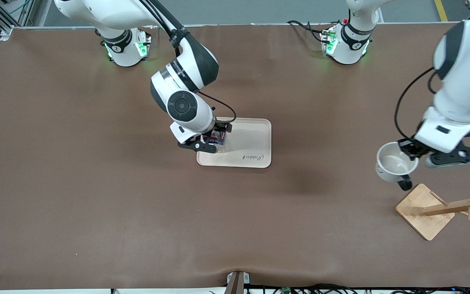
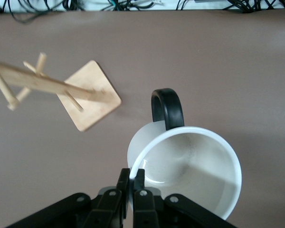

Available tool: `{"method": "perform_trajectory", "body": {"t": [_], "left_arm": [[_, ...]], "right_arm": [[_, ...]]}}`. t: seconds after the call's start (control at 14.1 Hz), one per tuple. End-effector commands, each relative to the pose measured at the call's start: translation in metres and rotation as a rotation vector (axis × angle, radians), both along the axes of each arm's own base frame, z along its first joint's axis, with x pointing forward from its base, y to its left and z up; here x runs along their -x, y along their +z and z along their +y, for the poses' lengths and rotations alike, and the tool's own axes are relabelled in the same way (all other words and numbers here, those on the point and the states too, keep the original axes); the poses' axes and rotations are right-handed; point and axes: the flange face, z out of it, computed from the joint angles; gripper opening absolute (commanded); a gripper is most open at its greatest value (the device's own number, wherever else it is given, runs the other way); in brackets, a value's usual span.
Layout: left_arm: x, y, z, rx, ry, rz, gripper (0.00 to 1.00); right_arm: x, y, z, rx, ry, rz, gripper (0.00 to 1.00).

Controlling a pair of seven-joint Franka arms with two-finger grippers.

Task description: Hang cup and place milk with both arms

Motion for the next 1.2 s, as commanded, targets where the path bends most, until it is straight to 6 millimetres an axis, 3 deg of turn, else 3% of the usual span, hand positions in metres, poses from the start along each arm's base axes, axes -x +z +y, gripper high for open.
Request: {"method": "perform_trajectory", "body": {"t": [0.0, 0.14, 0.21, 0.42, 0.57, 0.71, 0.85, 0.99, 1.13], "left_arm": [[-0.011, 0.006, 0.041, 0.010, -0.098, 0.023, 0.00], [-0.017, 0.004, 0.070, 0.007, -0.154, 0.035, 0.00], [-0.020, 0.004, 0.082, 0.008, -0.177, 0.037, 0.00], [-0.023, -0.001, 0.118, 0.016, -0.214, 0.049, 0.00], [-0.021, -0.003, 0.129, 0.036, -0.230, 0.054, 0.00], [-0.021, -0.006, 0.136, 0.036, -0.230, 0.061, 0.00], [-0.020, -0.006, 0.142, 0.034, -0.237, 0.065, 0.00], [-0.018, -0.008, 0.159, 0.037, -0.249, 0.071, 0.00], [-0.016, -0.006, 0.169, 0.050, -0.268, 0.068, 0.00]], "right_arm": [[0.005, -0.010, -0.003, 0.013, -0.037, -0.033, 0.00], [0.001, -0.003, -0.004, 0.009, -0.056, -0.041, 0.00], [-0.010, 0.010, -0.009, -0.003, -0.116, -0.051, 0.00], [-0.050, 0.065, -0.056, -0.007, -0.196, 0.015, 0.00], [-0.073, 0.106, -0.128, -0.005, -0.124, 0.066, 0.00], [-0.087, 0.129, -0.211, -0.033, -0.021, 0.064, 0.00], [-0.091, 0.123, -0.293, -0.009, 0.054, 0.073, 0.00], [-0.083, 0.102, -0.345, 0.026, 0.104, 0.084, 0.00], [-0.083, 0.078, -0.412, 0.017, 0.109, 0.081, 0.00]]}}
